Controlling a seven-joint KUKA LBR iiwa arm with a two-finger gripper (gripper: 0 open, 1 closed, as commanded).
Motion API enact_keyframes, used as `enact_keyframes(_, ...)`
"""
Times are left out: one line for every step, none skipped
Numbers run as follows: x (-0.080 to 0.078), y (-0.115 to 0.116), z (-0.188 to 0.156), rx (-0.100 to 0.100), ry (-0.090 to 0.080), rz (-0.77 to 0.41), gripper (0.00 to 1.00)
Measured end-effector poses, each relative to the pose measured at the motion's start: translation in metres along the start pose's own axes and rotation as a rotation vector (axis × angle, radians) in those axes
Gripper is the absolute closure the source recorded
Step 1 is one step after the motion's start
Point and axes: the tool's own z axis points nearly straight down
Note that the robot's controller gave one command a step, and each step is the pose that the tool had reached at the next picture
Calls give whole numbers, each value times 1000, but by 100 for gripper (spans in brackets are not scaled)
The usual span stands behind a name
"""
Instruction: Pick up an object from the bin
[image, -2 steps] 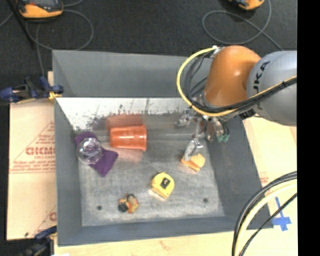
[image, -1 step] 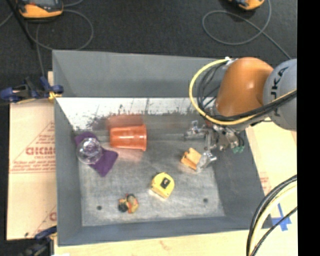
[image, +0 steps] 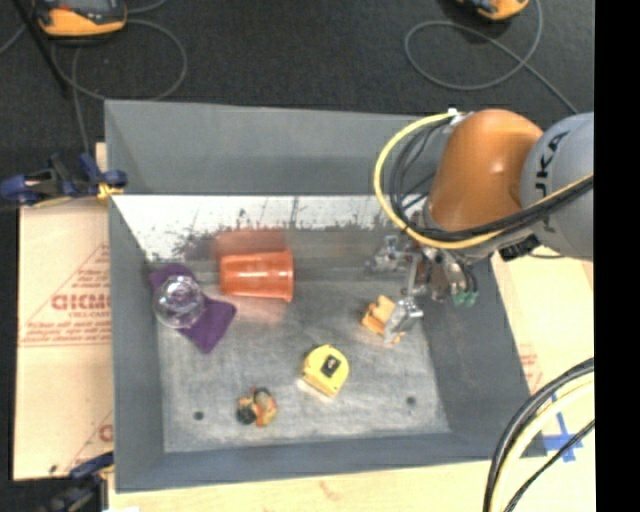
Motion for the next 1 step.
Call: enact_keyframes(-21, -8, 33, 2, -12, -133, 0)
